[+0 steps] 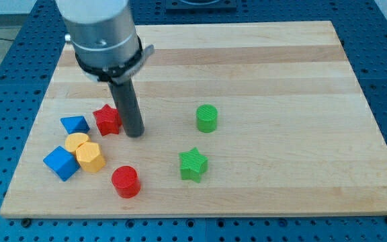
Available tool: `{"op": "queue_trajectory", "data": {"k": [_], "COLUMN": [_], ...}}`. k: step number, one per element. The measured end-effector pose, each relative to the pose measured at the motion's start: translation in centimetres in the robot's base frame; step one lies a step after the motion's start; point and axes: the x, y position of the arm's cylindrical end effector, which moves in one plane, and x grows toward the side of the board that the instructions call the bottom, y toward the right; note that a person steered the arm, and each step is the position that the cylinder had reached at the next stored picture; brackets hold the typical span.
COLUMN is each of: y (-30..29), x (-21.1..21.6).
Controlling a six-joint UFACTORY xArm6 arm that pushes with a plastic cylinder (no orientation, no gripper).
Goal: Push red star towards top left of the board
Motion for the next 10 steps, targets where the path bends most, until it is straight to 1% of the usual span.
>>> {"op": "queue_trajectory", "data": {"k": [1, 2, 3, 4, 5, 6, 7, 8, 9, 10], "y": [-4.5, -4.4, -6.0, -6.9, -6.2, -8.2, -12.5, -12.5, -11.7, -9.8], "x": [0.6, -3.5, -11.6, -17.8, -17.0, -12.6, -15.1, -22.6, -24.0, -19.0]}}
